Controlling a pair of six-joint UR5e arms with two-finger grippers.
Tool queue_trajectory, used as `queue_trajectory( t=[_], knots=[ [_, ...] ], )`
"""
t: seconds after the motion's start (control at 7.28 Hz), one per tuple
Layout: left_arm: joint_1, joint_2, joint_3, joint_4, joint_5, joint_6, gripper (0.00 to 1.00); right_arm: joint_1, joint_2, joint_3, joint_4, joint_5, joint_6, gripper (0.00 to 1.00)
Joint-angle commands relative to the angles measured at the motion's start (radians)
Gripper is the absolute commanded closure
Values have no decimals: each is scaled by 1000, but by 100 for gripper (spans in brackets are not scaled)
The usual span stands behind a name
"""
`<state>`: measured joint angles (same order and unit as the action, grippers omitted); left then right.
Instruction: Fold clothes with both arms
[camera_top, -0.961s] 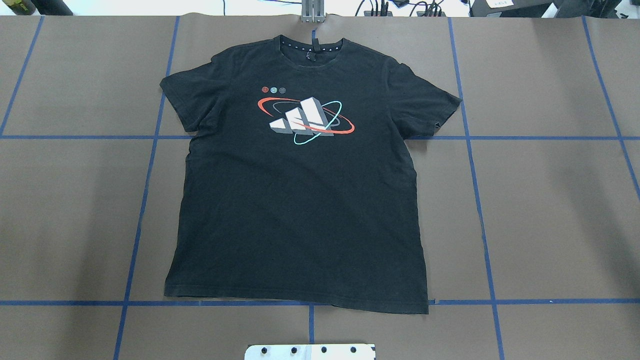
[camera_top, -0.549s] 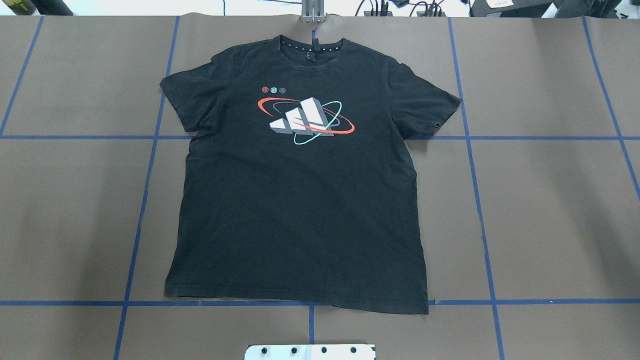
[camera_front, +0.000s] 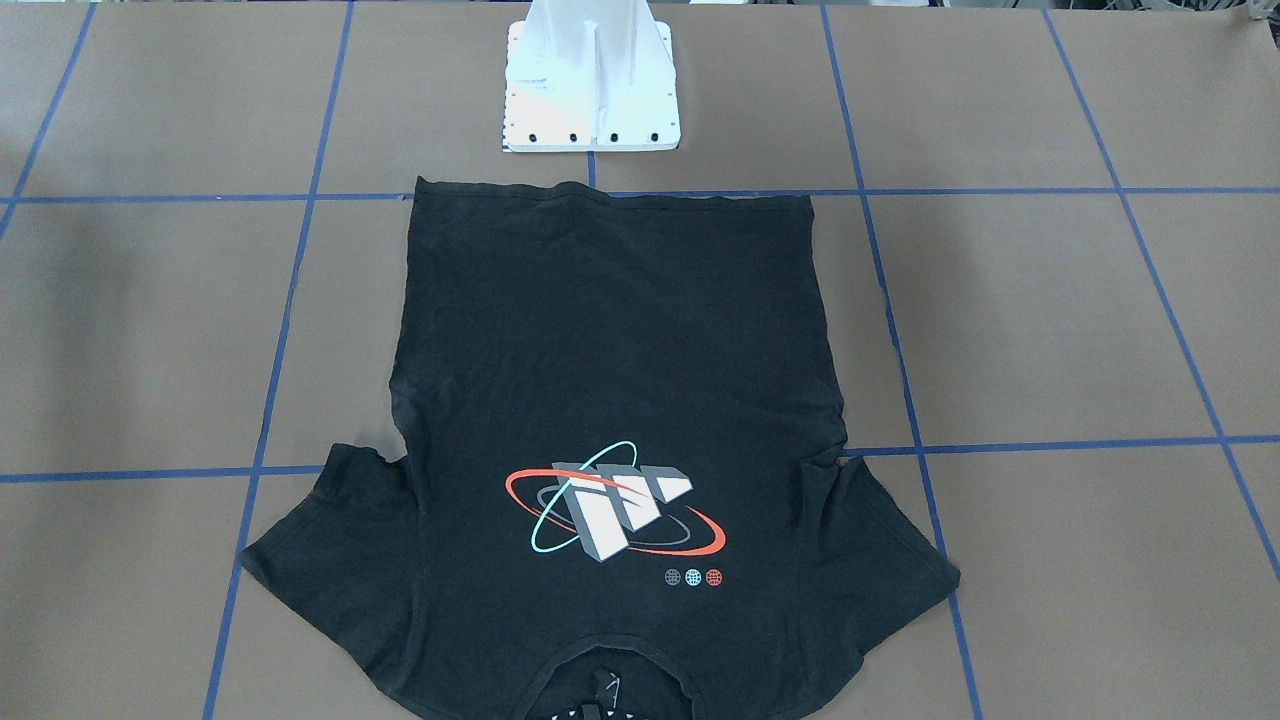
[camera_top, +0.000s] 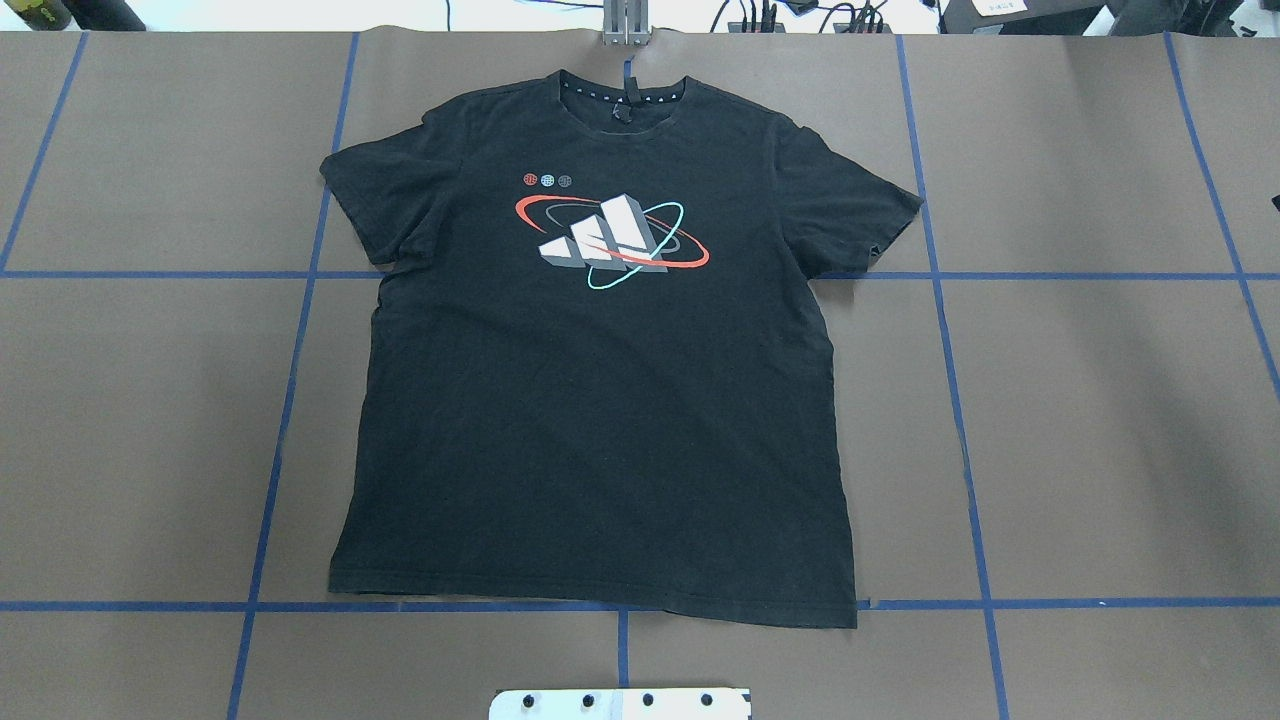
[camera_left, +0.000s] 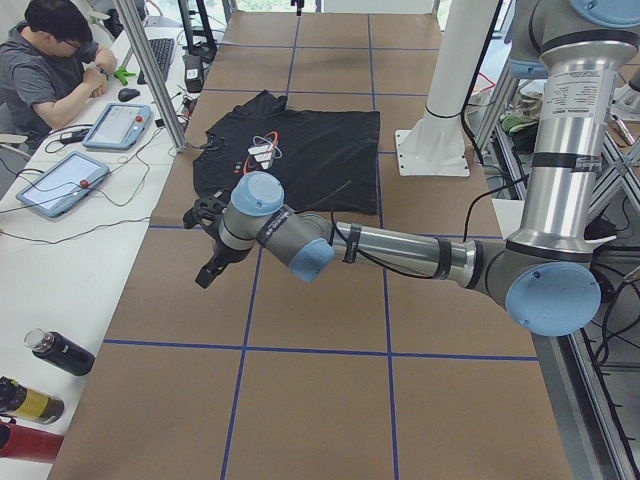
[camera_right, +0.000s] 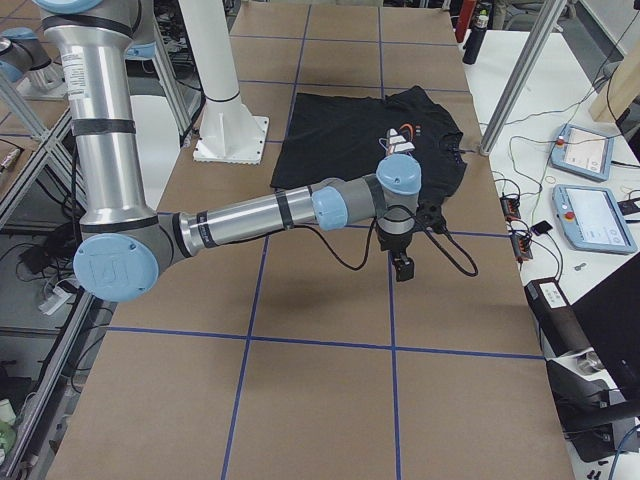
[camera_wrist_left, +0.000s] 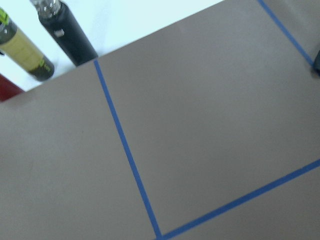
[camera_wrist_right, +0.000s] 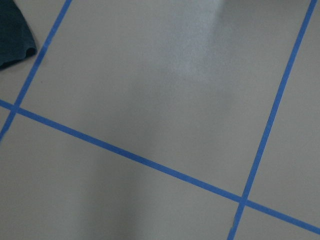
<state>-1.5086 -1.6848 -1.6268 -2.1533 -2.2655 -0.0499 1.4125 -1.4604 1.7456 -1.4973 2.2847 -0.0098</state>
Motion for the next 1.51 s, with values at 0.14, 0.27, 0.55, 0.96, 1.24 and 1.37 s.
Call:
queue_trajectory(
  t=[0.14, 0.27, 0.55, 0.96, 1.24, 1.37],
  knots=[
    [86, -58, 5, -165, 3, -166, 0, -111, 128, -116, 195, -2, 261, 0],
    [120, -55, 16, -239, 3, -213, 0, -157, 194, -162, 196, -10, 348, 0],
    [198, -56, 18, -269, 4, -235, 0, -258, 271, -170, 225, -84, 596, 0],
    [205, -49, 19, -283, 4, -235, 0, -433, 342, -402, 634, -252, 916, 1],
    [208, -47, 19, -286, 4, -235, 0, -481, 406, -582, 764, -339, 942, 3],
    [208, -47, 19, -284, 4, -235, 0, -486, 413, -603, 766, -352, 942, 7]
  ],
)
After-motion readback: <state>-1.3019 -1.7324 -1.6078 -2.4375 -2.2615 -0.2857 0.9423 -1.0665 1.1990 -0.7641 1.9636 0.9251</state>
